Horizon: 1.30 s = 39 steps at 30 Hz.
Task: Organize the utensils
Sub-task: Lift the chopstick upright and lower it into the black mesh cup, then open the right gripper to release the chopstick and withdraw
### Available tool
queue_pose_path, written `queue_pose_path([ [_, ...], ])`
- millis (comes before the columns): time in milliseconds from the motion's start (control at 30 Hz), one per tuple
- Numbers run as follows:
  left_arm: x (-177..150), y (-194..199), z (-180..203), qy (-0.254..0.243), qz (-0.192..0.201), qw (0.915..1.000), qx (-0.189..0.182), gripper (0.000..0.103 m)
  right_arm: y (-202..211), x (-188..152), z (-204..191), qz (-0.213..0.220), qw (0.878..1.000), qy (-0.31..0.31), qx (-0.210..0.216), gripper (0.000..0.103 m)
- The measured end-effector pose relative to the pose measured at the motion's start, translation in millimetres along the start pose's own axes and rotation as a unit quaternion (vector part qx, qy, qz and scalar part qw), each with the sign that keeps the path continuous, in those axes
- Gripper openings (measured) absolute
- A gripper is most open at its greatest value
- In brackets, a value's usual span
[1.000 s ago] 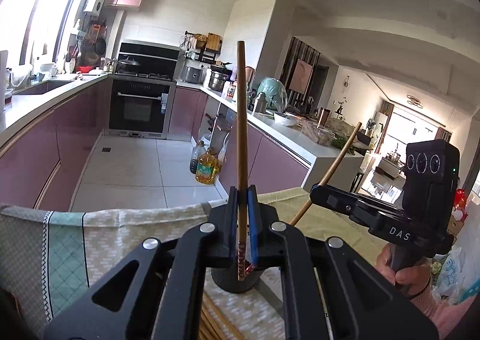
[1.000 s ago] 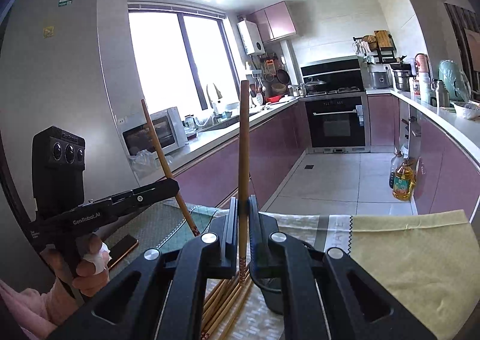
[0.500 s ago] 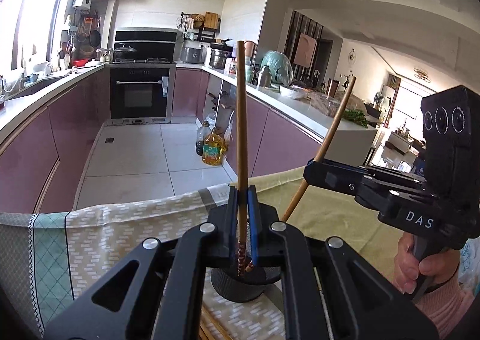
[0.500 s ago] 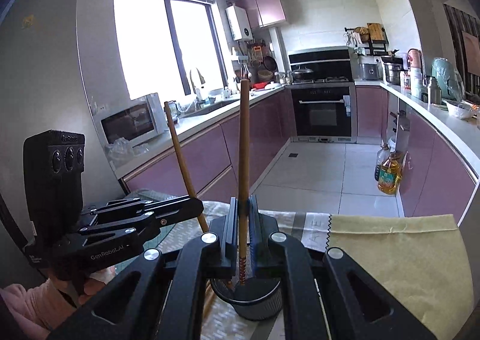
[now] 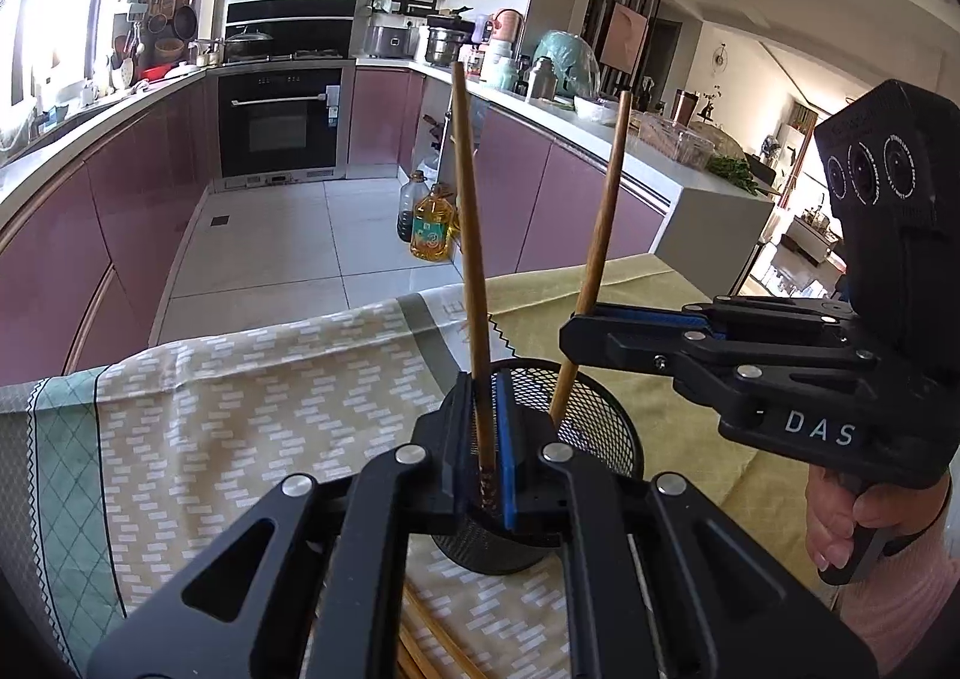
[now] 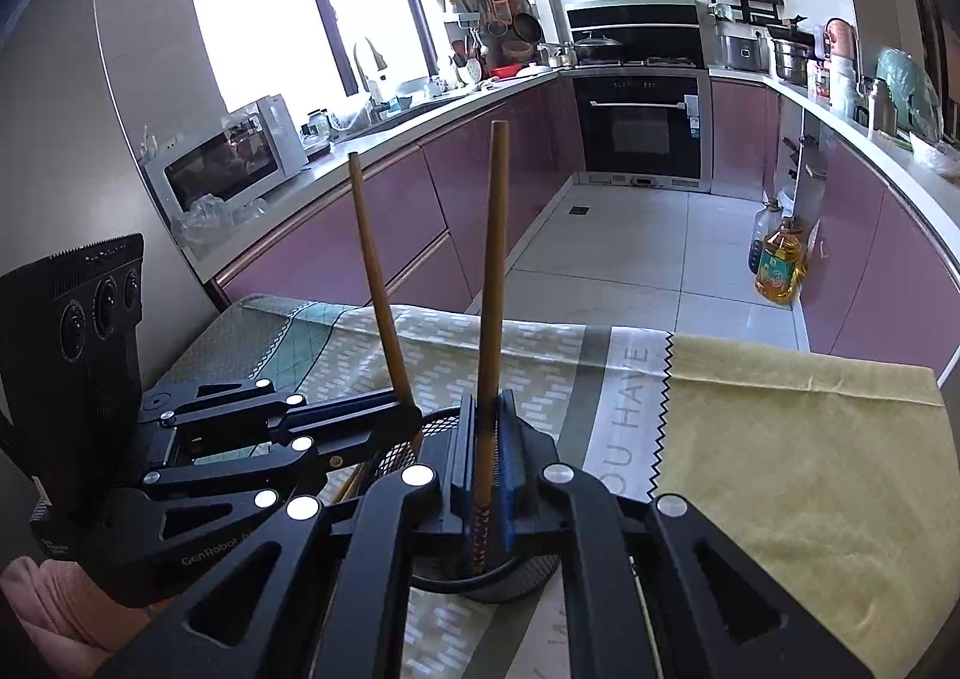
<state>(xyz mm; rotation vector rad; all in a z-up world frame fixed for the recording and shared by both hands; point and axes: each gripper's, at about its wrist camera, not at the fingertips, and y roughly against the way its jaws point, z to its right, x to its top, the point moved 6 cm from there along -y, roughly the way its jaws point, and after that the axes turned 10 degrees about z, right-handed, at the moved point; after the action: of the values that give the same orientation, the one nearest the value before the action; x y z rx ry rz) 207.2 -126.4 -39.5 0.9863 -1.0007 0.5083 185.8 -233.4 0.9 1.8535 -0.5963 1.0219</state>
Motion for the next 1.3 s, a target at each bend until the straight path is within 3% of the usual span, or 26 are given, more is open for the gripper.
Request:
queue_pose_path([
  [267,-4.0,-6.4,-4.4,0.007,-0.004,0.9999,0.006,0.011,-7.9,-0.6,1.4,0.008,1.0,-0.009,-0.008,0.011],
  [333,-4.2,-1.1,-6.3,0.009,0.003,0.9999,0.011,0.017,-6.6,-1.0,1.1,0.013,1.0,-0.009,-0.009,0.013],
  [400,-4.4,4.7,-8.3,0.011,0.012,0.9998,0.015,0.023,-3.8,-0.3,3.0,0.023,1.0,-0.012,-0.015,0.027],
  [433,-4.0,10.4,-10.0,0.009,0.019,0.9996,0.02,0.027,-1.5,-0.1,3.5,0.027,0.999,-0.012,-0.018,0.029],
  [567,-6.6,33.1,-20.2,0.002,0.04,0.9982,0.045,0.039,14.5,0.5,-0.8,0.052,0.999,-0.011,-0.014,0.029],
  [767,-21.4,72.6,-40.9,-0.011,0.051,0.9954,0.08,0.056,50.9,-11.7,-36.7,0.077,0.996,0.026,0.036,0.035],
  [967,-66.4,84.5,-52.8,-0.027,0.001,0.9945,0.101,0.057,51.6,-54.0,-73.6,0.035,0.995,0.055,0.08,0.036],
  [1300,-128.9,69.0,-49.7,-0.011,-0.081,0.9932,0.082,0.056,5.2,-124.8,-80.4,-0.062,0.995,0.037,0.062,0.036],
])
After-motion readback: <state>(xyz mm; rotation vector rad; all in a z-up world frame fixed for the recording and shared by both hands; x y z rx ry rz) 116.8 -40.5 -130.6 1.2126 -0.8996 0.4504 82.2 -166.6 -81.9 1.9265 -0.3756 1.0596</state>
